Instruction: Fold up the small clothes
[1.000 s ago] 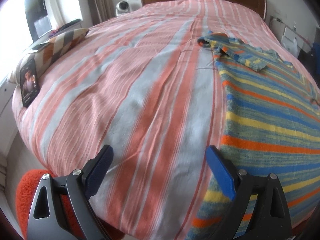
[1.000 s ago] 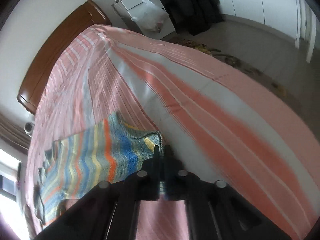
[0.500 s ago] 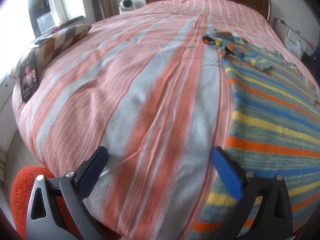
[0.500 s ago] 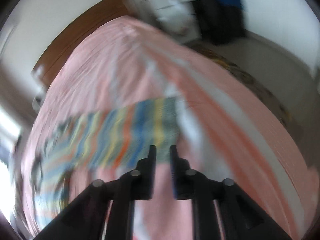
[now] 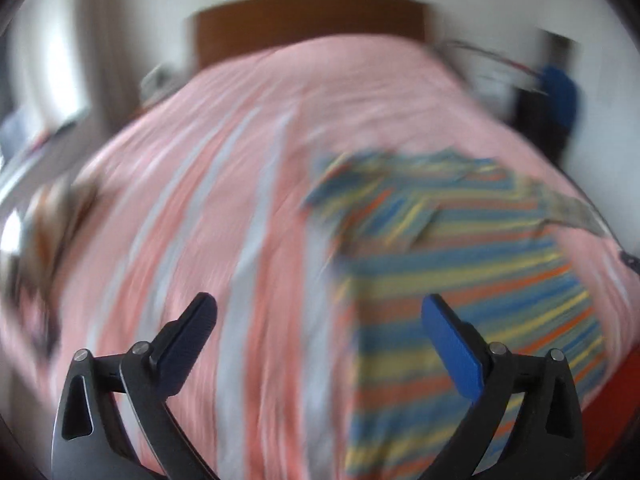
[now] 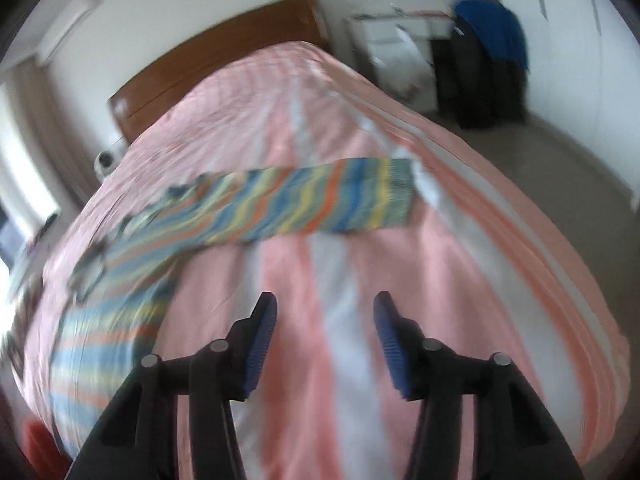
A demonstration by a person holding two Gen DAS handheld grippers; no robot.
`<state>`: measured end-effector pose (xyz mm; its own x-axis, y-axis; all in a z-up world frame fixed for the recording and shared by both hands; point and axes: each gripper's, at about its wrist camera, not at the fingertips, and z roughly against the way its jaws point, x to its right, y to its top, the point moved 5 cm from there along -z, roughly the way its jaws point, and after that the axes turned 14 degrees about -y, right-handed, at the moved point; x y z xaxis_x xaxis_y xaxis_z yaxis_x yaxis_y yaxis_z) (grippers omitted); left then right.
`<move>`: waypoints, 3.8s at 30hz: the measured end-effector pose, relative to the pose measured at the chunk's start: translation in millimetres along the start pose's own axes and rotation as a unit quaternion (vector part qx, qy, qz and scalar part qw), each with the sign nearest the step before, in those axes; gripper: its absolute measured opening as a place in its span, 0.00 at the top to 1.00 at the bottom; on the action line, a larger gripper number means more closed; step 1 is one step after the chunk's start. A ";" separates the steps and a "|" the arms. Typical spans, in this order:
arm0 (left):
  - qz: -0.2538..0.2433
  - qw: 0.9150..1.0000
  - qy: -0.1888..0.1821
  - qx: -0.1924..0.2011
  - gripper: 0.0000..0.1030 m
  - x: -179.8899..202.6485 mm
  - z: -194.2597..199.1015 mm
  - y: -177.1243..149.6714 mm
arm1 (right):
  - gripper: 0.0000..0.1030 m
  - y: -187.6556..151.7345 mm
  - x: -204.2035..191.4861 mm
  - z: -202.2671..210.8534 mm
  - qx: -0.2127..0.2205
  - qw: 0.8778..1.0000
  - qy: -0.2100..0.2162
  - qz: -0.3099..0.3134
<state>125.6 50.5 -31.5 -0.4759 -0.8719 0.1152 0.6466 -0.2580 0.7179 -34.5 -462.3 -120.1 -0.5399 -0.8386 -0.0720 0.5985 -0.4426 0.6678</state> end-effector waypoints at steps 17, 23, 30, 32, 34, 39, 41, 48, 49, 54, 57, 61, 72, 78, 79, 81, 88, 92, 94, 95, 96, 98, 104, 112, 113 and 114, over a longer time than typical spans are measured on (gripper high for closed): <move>-0.127 0.971 -0.081 -0.183 0.25 29.2 -189.7 6.3 | 0.49 -64.8 -30.4 -4.6 -0.011 0.999 0.011 0.034; -0.088 0.975 -0.094 -0.181 0.92 25.3 -197.0 6.2 | 0.48 -64.2 -31.5 -6.9 -0.009 1.000 0.011 0.028; 0.191 0.979 -0.062 -0.012 0.93 -97.8 -123.2 43.6 | 0.48 -64.8 -28.5 -2.6 -0.004 1.000 0.011 0.026; 0.298 0.954 -0.003 0.025 0.93 -163.0 -96.5 28.4 | 0.48 -64.5 -29.5 -3.7 -0.004 1.000 0.011 0.027; 0.353 0.934 0.054 0.025 0.93 -204.9 -84.9 6.4 | 0.48 -64.3 -31.5 -5.2 -0.004 1.000 0.010 0.029; 0.399 0.908 0.122 0.028 0.94 -249.7 -68.8 -32.3 | 0.47 -65.5 -33.3 -6.3 -0.003 0.999 0.007 0.034; 0.410 0.903 0.126 0.035 0.94 -251.5 -65.3 -38.8 | 0.47 -65.9 -33.5 -7.0 -0.005 0.999 0.005 0.035; 0.417 0.897 0.144 0.040 0.95 -258.4 -63.8 -51.7 | 0.46 -67.4 -36.0 -9.5 -0.004 0.999 -0.004 0.045; 0.423 0.894 0.145 0.037 0.95 -260.8 -66.0 -56.9 | 0.46 -67.5 -36.0 -9.5 -0.004 0.999 -0.004 0.044; 0.452 0.883 0.120 0.052 0.92 -267.7 -63.3 -74.8 | 0.46 -68.5 -35.7 -10.5 -0.004 0.999 -0.004 0.047; 0.456 0.882 0.099 0.064 0.81 -268.0 -57.0 -76.9 | 0.45 -69.5 -36.8 -11.2 -0.004 0.999 -0.006 0.050; 0.455 0.879 0.118 0.077 0.54 -280.5 -36.8 -81.9 | 0.42 -70.8 -40.3 -11.5 -0.001 0.998 -0.013 0.058; 0.422 0.885 0.165 0.108 0.29 -279.0 21.3 -83.5 | 0.36 -71.9 -47.0 -11.9 0.005 0.997 -0.025 0.075; 0.275 0.958 0.055 0.059 0.12 -183.1 -25.5 -62.7 | 0.35 -56.5 -41.5 15.3 0.074 0.993 -0.056 0.075; 0.244 0.967 0.046 0.050 0.12 -167.3 -39.4 -59.4 | 0.30 -51.0 -38.8 19.1 0.092 0.991 -0.068 0.073; 0.199 0.978 0.045 0.041 0.09 -147.7 -61.6 -53.0 | 0.25 -43.6 -34.4 16.1 0.099 0.990 -0.082 0.064; 0.160 0.983 0.079 -0.037 0.00 -152.7 -126.9 -57.9 | 0.23 -51.9 -24.4 -26.2 0.032 0.994 -0.092 0.046; 0.138 0.985 0.095 -0.033 0.00 -146.4 -126.3 -58.8 | 0.19 -54.0 -26.0 -30.7 0.035 0.993 -0.095 0.053; 0.141 0.986 0.088 -0.024 0.00 -148.4 -123.6 -61.4 | 0.18 -56.1 -27.2 -32.4 0.036 0.993 -0.100 0.058; 0.141 0.986 0.088 -0.023 0.00 -148.4 -122.5 -62.0 | 0.18 -56.3 -27.9 -33.1 0.037 0.992 -0.104 0.061; 0.140 0.986 0.089 -0.022 0.00 -148.0 -122.7 -62.5 | 0.18 -56.8 -28.1 -32.5 0.038 0.992 -0.105 0.061; 0.138 0.986 0.090 -0.022 0.00 -146.4 -118.5 -65.2 | 0.18 -57.3 -28.1 -31.9 0.038 0.992 -0.103 0.060; 0.138 0.986 0.090 -0.021 0.00 -146.3 -119.3 -64.4 | 0.16 -57.2 -29.3 -31.7 0.041 0.991 -0.108 0.063; 0.138 0.986 0.090 -0.022 0.00 -145.8 -119.2 -64.2 | 0.16 -57.4 -29.7 -31.1 0.043 0.991 -0.108 0.063; 0.138 0.986 0.090 -0.021 0.00 -145.9 -119.6 -64.4 | 0.16 -57.1 -29.5 -31.5 0.043 0.991 -0.108 0.063; 0.138 0.986 0.090 -0.021 0.00 -145.9 -119.6 -64.4 | 0.16 -57.5 -29.7 -31.1 0.043 0.991 -0.107 0.063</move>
<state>224.7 144.5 -176.6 -0.1667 -0.9702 0.1759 0.7632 -0.0140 0.6460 -34.4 -421.7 -179.4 -0.5830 -0.7950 0.1680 0.6215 -0.3031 0.7224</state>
